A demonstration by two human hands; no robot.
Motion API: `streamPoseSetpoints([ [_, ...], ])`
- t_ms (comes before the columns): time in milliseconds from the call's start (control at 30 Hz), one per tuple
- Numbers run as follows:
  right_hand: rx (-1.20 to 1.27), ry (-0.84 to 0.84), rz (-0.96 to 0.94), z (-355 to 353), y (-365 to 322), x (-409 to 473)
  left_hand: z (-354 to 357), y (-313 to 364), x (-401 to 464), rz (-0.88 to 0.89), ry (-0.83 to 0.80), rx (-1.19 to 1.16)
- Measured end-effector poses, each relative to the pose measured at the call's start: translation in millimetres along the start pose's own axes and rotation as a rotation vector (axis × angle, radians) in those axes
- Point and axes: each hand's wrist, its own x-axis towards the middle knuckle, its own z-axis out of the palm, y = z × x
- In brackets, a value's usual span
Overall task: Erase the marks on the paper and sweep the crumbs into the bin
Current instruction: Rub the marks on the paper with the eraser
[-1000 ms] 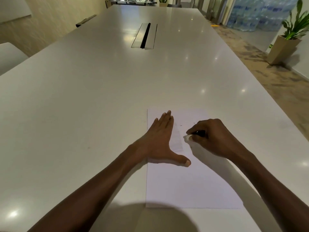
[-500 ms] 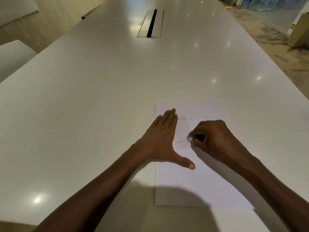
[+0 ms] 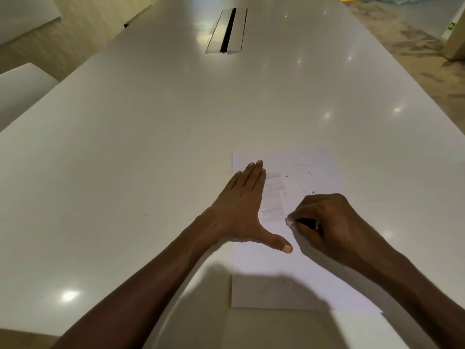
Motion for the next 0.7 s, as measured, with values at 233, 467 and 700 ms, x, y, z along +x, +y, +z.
streamPoseSetpoints([
  [233,-0.019,0.124,0.016,4.0,24.4,50.4,-1.4,0.5,-0.2,0.000,-0.013,-0.012],
  [467,-0.009,0.064,0.049,-1.3,13.4,20.5,-2.1,1.6,-0.4,-0.001,-0.017,0.008],
  [700,-0.027,0.096,0.045,2.8,14.8,26.0,-1.9,1.0,-0.2,0.008,-0.026,0.007],
])
